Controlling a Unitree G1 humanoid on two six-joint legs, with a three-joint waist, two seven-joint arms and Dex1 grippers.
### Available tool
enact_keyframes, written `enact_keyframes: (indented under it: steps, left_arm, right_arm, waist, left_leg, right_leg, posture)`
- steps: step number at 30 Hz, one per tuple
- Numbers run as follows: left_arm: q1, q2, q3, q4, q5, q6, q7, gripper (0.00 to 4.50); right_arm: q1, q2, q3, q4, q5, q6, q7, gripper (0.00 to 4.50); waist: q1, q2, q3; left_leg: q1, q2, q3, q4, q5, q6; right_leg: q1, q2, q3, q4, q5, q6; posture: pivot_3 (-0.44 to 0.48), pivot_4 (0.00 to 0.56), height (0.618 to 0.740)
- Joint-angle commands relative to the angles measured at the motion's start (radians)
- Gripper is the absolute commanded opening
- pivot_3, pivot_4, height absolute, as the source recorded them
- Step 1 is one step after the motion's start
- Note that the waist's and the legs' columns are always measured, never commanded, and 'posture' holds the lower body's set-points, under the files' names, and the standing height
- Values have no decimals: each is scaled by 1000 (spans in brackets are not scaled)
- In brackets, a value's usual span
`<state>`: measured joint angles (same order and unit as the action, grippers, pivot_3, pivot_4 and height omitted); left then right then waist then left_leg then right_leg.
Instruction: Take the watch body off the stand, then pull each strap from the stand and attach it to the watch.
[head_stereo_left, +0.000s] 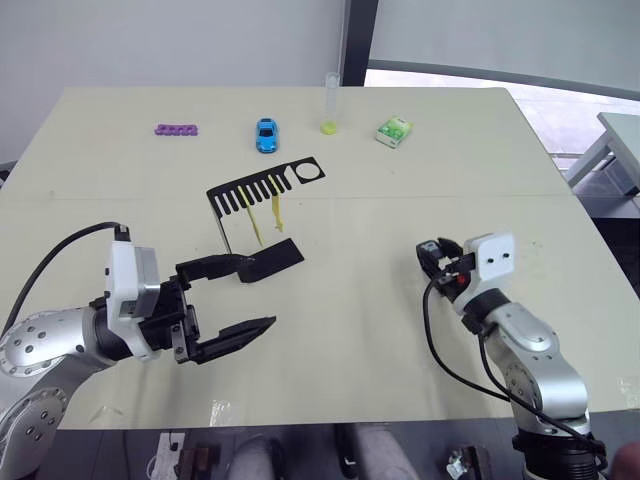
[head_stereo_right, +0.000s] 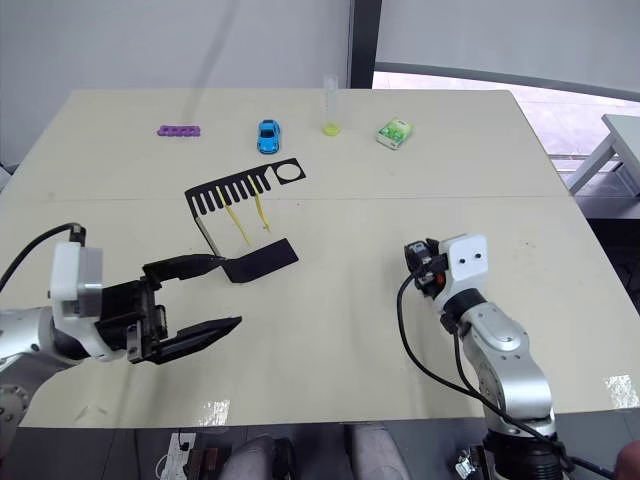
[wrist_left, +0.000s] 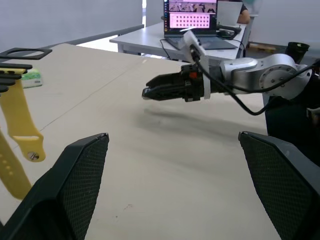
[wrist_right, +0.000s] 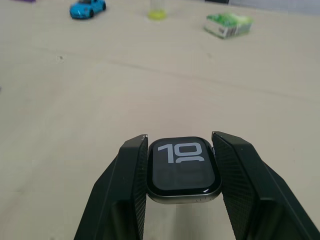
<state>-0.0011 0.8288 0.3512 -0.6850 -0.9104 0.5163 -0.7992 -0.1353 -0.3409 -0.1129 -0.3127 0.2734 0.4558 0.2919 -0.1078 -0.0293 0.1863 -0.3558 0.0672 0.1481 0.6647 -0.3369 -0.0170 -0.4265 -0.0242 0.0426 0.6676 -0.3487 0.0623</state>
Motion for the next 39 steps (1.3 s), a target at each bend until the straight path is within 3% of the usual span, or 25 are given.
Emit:
enact_keyframes:
  steps: [1,16,22,26,30,36,39]
  left_arm:
    - [-36,-6,-25,19,15,-17,-14,4500]
    - [-54,-12,-27,48,51,-24,-22,4500]
    - [-41,1,1,56,47,-17,-34,4500]
    - [-2,10,42,69,55,-19,-51,4500]
    - [79,10,122,86,80,-29,-64,4500]
    - [191,-3,225,110,120,-57,-80,4500]
    - [262,-20,308,165,159,-94,-98,4500]
  right_arm:
    - [-7,12,-25,81,0,-63,13,1507]
    - [50,25,-7,223,2,-213,75,1507]
    - [36,-19,-56,222,12,-282,110,4455]
    - [23,-72,-91,178,70,-284,183,4489]
    - [20,-195,-170,144,179,-231,309,4489]
    - [49,-335,-259,223,206,-243,446,4489]
    - [83,-407,-312,331,193,-340,558,4489]
  waist:
    - [1,0,0]
    - [15,-2,-1]
    - [23,-2,-1]
    - [24,-1,-1]
    - [24,0,0]
    - [26,-1,-1]
    - [27,-1,0]
  left_leg:
    - [0,0,0,0,0,0]
    - [2,0,0,1,0,0]
    - [2,0,1,1,0,0]
    - [2,0,1,1,0,0]
    - [2,0,1,1,0,0]
    - [2,0,0,1,0,0]
    - [2,0,1,1,0,1]
  right_leg:
    - [0,0,0,0,0,0]
    - [1,0,1,2,0,0]
    - [1,0,1,2,0,0]
    - [1,0,1,3,0,0]
    - [1,0,1,3,0,0]
    - [1,0,1,2,0,0]
    - [1,0,1,1,0,0]
  posture:
    - [0,150,740]
    - [0,150,740]
    - [0,150,740]
    - [0,150,740]
    - [0,150,740]
    - [0,150,740]
    - [0,150,740]
